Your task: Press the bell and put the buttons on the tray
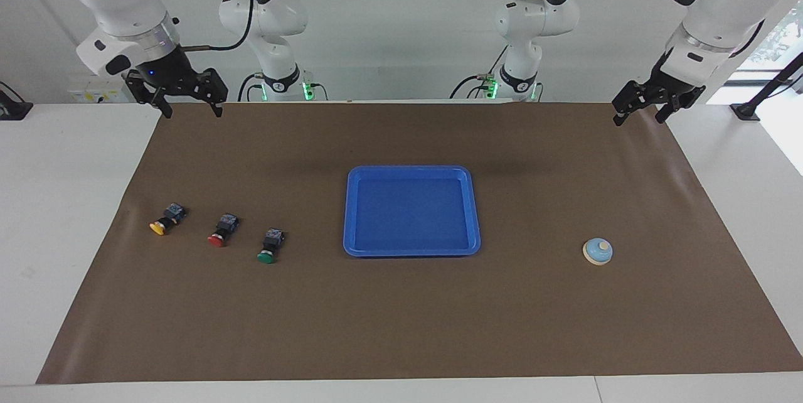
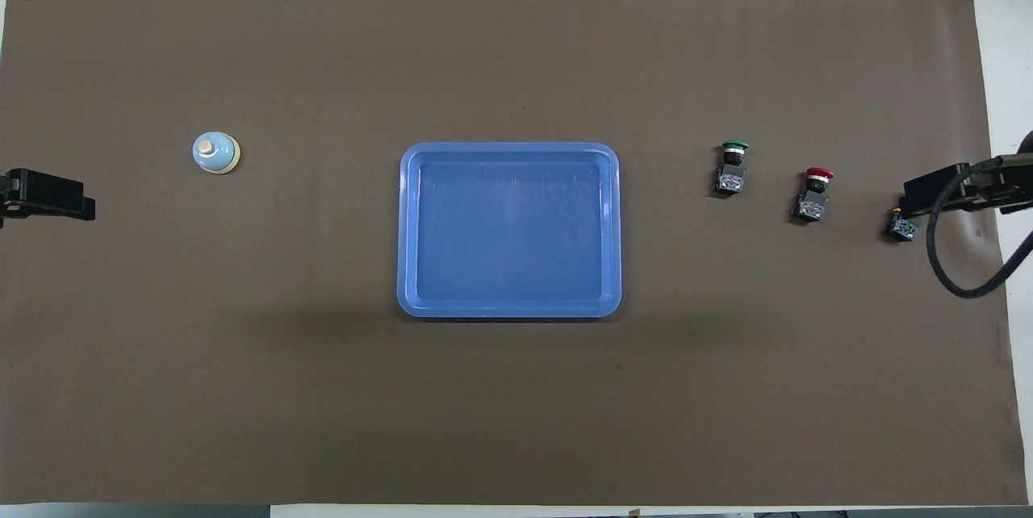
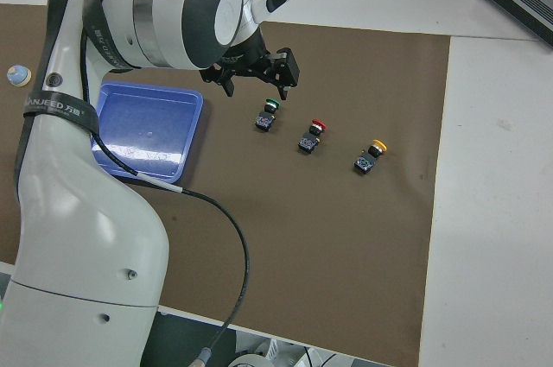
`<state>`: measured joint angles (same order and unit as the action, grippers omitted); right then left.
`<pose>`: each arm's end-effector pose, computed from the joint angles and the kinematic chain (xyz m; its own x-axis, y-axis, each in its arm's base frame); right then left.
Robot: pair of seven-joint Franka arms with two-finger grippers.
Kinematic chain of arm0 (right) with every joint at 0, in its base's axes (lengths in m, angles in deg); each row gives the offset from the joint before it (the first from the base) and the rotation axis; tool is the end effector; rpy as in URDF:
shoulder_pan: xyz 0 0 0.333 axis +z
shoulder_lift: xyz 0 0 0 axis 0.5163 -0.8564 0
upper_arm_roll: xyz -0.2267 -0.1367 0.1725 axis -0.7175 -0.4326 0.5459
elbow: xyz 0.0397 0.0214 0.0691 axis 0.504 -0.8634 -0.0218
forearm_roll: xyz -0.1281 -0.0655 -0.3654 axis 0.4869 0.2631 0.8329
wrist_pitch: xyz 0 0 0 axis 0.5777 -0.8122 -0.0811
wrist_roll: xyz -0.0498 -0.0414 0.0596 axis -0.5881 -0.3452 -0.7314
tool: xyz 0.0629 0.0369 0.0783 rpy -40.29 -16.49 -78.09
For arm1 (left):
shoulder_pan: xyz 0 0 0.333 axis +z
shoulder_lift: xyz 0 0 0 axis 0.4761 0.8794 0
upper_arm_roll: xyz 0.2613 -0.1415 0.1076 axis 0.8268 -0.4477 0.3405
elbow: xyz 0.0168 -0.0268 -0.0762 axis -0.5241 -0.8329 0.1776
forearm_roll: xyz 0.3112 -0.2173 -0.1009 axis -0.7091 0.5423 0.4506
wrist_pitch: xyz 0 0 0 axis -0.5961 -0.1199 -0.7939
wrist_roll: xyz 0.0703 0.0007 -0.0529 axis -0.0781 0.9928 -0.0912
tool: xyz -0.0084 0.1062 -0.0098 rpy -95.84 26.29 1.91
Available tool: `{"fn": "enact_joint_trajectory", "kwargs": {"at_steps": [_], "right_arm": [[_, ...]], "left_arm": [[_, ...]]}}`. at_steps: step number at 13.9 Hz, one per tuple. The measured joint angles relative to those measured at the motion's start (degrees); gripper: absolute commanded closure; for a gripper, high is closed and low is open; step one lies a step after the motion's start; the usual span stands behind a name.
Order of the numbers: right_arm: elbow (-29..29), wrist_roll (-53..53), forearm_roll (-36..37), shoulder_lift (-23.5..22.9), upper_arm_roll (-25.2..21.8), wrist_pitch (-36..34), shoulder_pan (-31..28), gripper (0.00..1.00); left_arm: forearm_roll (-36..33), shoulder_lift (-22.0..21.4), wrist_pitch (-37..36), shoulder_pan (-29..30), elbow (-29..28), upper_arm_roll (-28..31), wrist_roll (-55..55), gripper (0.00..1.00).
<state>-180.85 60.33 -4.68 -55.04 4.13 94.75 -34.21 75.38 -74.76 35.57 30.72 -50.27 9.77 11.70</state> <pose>0.5353 -0.0070 0.6244 0.9971 0.0199 -0.0739 0.0218 -0.9994 0.0252 0.5303 0.0084 0.6076 0.9998 0.0042 -0.0186 0.0046 -0.9998 0.0182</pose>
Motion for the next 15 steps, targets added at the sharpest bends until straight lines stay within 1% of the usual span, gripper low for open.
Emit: {"fn": "enact_joint_trajectory", "kwargs": {"at_steps": [9,10,11,12,13,14,15], "right_arm": [[-0.01,0.0,0.0,0.0,0.0,0.0,0.0,0.0],[-0.01,0.0,0.0,0.0,0.0,0.0,0.0,0.0],[-0.01,0.0,0.0,0.0,0.0,0.0,0.0,0.0],[-0.01,0.0,0.0,0.0,0.0,0.0,0.0,0.0],[-0.01,0.0,0.0,0.0,0.0,0.0,0.0,0.0],[-0.01,0.0,0.0,0.0,0.0,0.0,0.0,0.0],[-0.01,0.0,0.0,0.0,0.0,0.0,0.0,0.0]], "left_arm": [[0.0,0.16,-0.49,-0.27,0.33,-0.21,0.28,0.0],[0.0,0.53,-0.31,-0.29,0.33,-0.21,0.29,0.07],[0.0,1.26,0.49,-0.31,0.31,-0.23,0.29,0.22],[0.0,2.41,1.84,-0.33,0.27,-0.28,0.31,0.42],[0.0,3.94,3.35,-0.45,0.19,-0.36,0.32,0.66],[0.0,5.89,5.22,-0.76,0.06,-0.48,0.32,0.86],[0.0,8.22,7.53,-1.23,-0.08,-0.53,0.19,1.0]]}}
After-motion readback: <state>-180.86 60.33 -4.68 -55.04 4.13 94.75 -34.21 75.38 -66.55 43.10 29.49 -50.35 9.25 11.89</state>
